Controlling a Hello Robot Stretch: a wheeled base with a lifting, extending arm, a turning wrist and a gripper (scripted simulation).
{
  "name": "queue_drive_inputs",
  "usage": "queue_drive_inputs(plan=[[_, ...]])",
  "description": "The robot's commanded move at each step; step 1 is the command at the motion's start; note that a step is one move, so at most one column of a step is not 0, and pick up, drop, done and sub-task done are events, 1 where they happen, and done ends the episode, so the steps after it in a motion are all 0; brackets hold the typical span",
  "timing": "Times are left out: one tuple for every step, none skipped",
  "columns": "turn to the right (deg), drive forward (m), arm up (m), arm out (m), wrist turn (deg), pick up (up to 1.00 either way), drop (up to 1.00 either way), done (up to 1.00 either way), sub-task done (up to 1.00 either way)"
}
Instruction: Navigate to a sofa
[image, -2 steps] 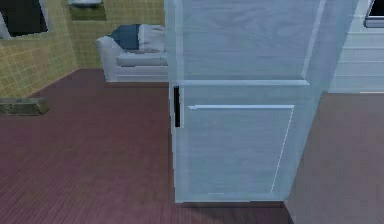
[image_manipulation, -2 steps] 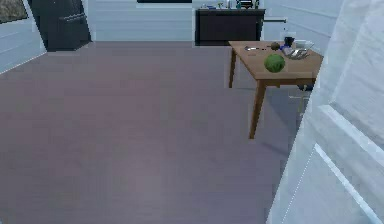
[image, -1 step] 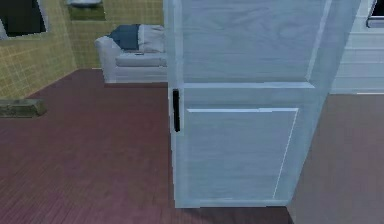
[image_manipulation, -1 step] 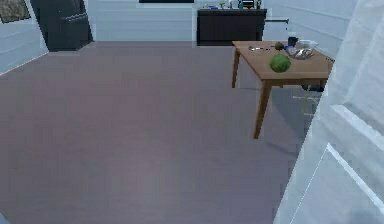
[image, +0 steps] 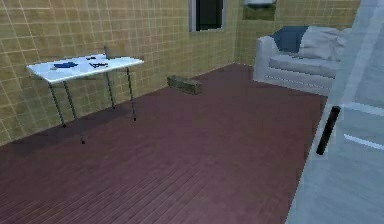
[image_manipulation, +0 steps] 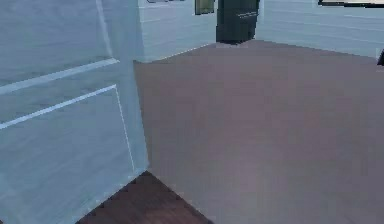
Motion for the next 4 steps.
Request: queue_drive_inputs(plan=[[0.0, 1.0, 0.0, 0.0, 0.0, 0.0, 0.0, 0.0, 0.0], [-21.0, 0.0, 0.0, 0.0, 0.0, 0.0, 0.0, 0.0, 0.0], [0.0, 0.15, 0.0, 0.0, 0.0, 0.0, 0.0, 0.0, 0.0], [45.0, 0.0, 0.0, 0.0, 0.0, 0.0, 0.0, 0.0, 0.0]])
